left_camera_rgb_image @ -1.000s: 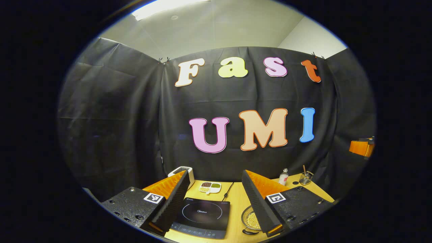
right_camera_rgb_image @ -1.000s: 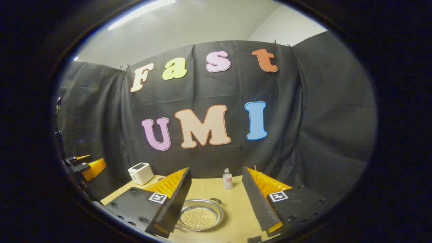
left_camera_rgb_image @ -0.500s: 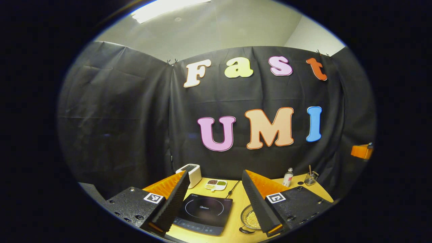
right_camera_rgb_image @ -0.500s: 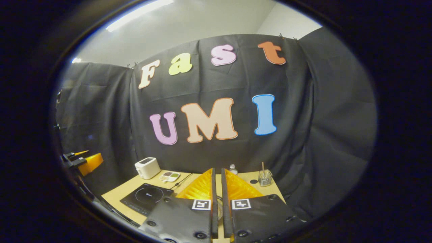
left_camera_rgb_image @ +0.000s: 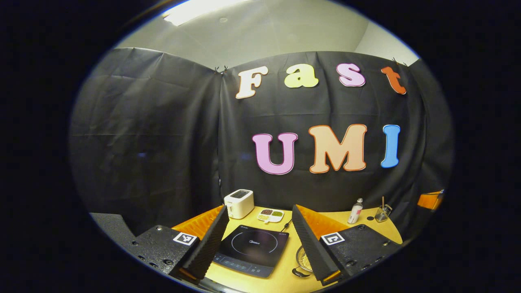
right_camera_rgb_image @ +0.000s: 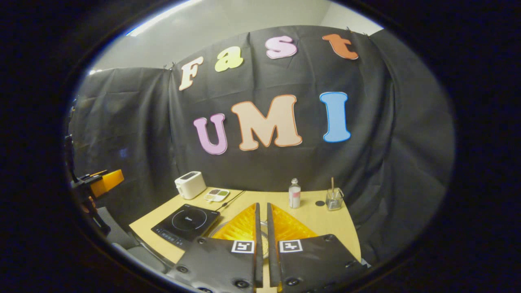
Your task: First push the handle of the pot to place it horizontally, then grasp the pot with both hands and set it on the induction cooktop.
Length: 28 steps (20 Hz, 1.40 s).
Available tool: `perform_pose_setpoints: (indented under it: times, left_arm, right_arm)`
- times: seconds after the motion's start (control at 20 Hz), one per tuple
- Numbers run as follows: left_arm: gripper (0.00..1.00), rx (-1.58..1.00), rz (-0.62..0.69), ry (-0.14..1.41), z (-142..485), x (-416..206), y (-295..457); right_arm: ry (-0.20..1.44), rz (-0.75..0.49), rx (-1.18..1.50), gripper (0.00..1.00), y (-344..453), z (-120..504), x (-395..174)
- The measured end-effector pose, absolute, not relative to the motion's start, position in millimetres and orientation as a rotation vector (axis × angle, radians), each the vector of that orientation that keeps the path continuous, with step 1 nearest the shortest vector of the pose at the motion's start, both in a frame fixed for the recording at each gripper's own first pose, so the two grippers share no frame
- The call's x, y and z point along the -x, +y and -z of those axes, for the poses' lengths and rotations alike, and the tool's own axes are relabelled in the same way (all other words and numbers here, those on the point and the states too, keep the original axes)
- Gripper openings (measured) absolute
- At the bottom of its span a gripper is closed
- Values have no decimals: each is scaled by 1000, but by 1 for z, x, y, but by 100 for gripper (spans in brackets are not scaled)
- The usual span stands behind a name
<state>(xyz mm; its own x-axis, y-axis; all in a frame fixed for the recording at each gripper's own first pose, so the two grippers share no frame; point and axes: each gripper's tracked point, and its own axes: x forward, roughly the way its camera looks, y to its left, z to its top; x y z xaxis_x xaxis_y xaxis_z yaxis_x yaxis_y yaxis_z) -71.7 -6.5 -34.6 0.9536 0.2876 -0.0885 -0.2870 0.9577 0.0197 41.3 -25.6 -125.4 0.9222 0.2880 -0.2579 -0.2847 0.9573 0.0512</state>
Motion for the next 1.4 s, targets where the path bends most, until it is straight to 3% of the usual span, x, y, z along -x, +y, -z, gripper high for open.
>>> perform_pose_setpoints:
  times: [0.05, 0.15, 0.2, 0.45, 0.8, 1.4]
  left_arm:
    - [95, -10, -296, 92, 35, 71, -1]
    - [98, -12, -300, 94, 39, 69, 9]
    - [92, -13, -301, 98, 41, 68, 16]
    - [92, -10, -284, 113, 53, 54, 45]
    - [95, 6, -192, 130, 65, 18, 73]
    - [92, -24, -71, 116, 78, -36, 106]
  right_arm:
    - [295, -294, -8, 8, -22, 136, -40]
    - [350, -288, 8, 8, -16, 159, -39]
    - [379, -281, 17, 8, -13, 171, -36]
    - [508, -260, 51, 8, 12, 222, -28]
    - [731, -195, 64, 8, 48, 297, -9]
    - [1140, -80, 16, 8, 90, 415, 35]
